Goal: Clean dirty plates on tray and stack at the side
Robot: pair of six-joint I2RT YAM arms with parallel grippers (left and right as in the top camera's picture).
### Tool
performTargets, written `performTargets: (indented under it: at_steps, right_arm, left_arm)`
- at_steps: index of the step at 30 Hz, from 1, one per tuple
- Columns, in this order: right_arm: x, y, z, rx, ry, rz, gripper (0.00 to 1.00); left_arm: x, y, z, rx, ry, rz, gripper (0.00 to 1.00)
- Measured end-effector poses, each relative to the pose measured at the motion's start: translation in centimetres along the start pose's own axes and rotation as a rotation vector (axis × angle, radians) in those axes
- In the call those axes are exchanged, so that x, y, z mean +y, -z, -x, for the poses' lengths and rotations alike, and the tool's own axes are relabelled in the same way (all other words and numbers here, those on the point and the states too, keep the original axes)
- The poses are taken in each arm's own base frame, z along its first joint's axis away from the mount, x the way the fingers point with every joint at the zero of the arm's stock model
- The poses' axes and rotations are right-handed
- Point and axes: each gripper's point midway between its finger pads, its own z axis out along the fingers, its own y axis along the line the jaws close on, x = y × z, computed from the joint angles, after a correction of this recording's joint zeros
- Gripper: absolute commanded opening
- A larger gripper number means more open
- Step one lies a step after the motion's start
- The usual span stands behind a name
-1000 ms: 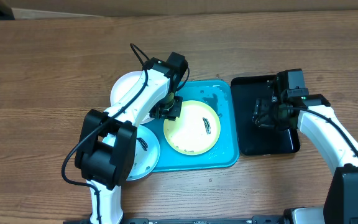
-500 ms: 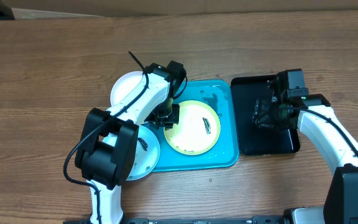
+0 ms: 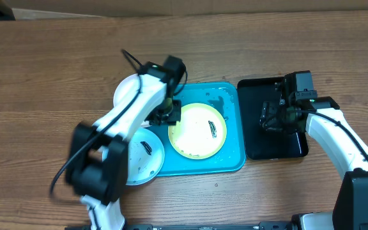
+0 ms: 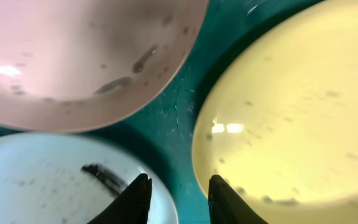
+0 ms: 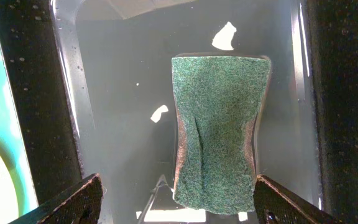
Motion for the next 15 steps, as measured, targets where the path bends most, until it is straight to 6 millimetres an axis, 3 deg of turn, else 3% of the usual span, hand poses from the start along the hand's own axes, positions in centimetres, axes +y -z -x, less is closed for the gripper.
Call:
performTargets:
  at_steps: [6,8,10,12,15]
  right_arm:
    - [0.0,0.0,0.0,0.0,0.0,0.0,0.85]
    - [0.0,0.0,0.0,0.0,0.0,0.0,0.85]
    - [0.0,0.0,0.0,-0.001,0.0,0.0,0.86]
    - [0.0,0.0,0.0,-0.001,0.0,0.001,0.86]
    - [0.0,0.0,0.0,-0.001,0.0,0.0,0.85]
  left_arm:
    - [-0.2,10.4,-0.3,-0.291,-0.009,-0.124,0.4]
    - [-0.2,12.2,-0.7,-0.346,-0.013,-0.145,0.4]
    - [-0.2,12.4,-0.6,-0.373,-0.01,-0.157,0.4]
    - [-0.3,10.5,-0.3,-0.372,-0.009,-0.157,0.4]
    - [0.0,5.5,-1.0,-0.301,-0.007,-0.122,0.43]
